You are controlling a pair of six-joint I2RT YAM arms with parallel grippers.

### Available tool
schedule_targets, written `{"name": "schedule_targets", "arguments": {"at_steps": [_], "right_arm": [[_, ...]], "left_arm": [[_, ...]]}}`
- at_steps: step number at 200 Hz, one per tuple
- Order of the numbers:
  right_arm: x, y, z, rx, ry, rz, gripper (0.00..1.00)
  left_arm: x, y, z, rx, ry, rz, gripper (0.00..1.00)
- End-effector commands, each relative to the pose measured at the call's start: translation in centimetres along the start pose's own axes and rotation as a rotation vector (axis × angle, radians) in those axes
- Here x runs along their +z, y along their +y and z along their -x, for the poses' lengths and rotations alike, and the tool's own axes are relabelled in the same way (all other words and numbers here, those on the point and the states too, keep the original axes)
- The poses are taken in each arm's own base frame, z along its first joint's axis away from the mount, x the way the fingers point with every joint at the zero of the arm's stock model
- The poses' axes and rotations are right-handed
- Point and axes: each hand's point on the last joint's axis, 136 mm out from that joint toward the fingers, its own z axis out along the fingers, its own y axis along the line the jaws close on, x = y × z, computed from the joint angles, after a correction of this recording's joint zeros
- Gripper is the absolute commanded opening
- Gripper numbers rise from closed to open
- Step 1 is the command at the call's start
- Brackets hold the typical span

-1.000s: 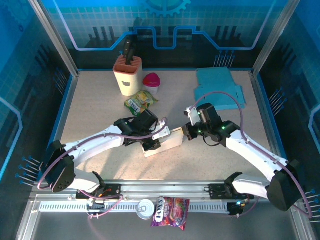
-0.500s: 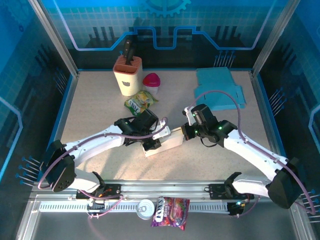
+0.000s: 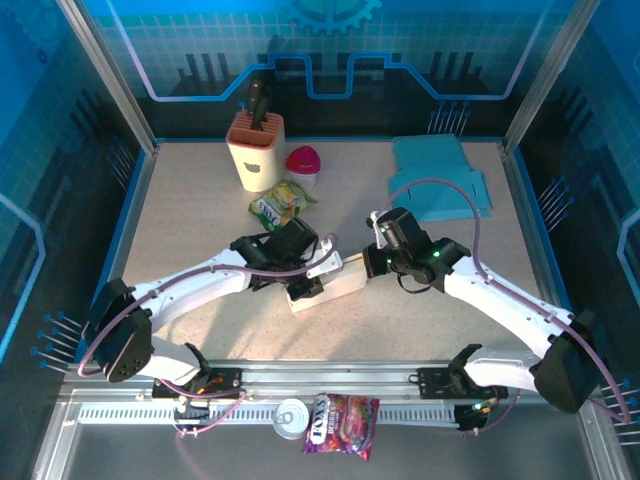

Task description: Fold the paper box

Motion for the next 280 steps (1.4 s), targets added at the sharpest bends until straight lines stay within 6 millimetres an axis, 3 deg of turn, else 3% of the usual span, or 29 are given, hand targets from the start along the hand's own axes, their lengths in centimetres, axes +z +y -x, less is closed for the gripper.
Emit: {"name": "schedule_targets", "arguments": {"at_steps": [1, 47, 104, 128, 149, 188, 192, 233, 280], "right_arm": [[-0.8, 0.9, 0.3, 0.017, -0.014, 0.020, 0.00], [-0.8, 0.6, 0.4, 0.049, -0.006, 0.008, 0.00], [-1.4, 0.6, 0.7, 0.077, -0.002, -0.003, 0.00], [-1.3, 0.4, 0.6, 0.081, 0.001, -0.010, 0.00], [-0.7, 0.1, 0.2, 0.085, 0.000, -0.012, 0.00], [-0.3, 0.0, 0.1, 0.073, -0.051, 0.003, 0.00], [0.2, -0.3, -0.8, 0.068, -0.039, -0.006, 0.00], [0.5, -1.2, -1.2, 0.030, -0.085, -0.029, 0.00], [0.5, -1.2, -1.2, 0.024, -0.110, -0.046, 0.00]], "left_arm": [[0.1, 0.9, 1.6, 0.017, -0.051, 0.026, 0.27], [0.4, 0.9, 1.9, 0.010, -0.054, 0.020, 0.36], [0.3, 1.0, 1.9, 0.010, -0.056, 0.023, 0.37], [0.4, 0.9, 2.0, 0.009, -0.060, 0.021, 0.34], [0.4, 0.9, 2.1, 0.010, -0.064, 0.021, 0.25], [0.5, 1.1, 2.1, 0.010, -0.064, 0.029, 0.26], [0.5, 1.1, 2.1, 0.012, -0.064, 0.029, 0.26], [0.3, 1.8, 2.2, 0.000, -0.074, 0.059, 0.40], [-1.7, 2.0, 3.5, -0.073, -0.177, 0.061, 0.52]]}}
